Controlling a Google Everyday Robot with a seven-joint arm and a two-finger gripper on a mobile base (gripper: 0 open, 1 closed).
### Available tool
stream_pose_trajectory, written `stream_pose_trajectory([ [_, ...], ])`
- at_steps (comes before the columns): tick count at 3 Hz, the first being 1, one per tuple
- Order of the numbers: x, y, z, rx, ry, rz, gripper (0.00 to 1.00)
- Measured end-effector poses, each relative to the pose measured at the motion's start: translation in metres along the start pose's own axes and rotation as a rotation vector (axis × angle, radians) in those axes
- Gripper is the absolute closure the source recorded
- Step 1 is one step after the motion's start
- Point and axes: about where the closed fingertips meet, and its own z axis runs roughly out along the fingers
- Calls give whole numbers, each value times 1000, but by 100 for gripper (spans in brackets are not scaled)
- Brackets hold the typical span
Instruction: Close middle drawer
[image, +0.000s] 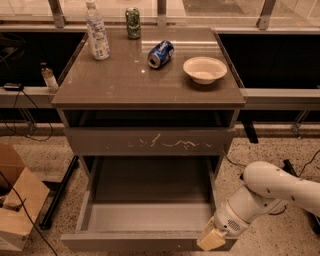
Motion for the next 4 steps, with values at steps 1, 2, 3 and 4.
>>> stream_pose_trajectory([
  [1, 8, -10, 15, -14, -14, 26, 100],
  [2, 25, -25, 40, -24, -43, 82, 100],
  [3, 45, -64, 69, -16, -128, 108, 100],
  [4, 48, -78, 75, -12, -151, 109, 100],
])
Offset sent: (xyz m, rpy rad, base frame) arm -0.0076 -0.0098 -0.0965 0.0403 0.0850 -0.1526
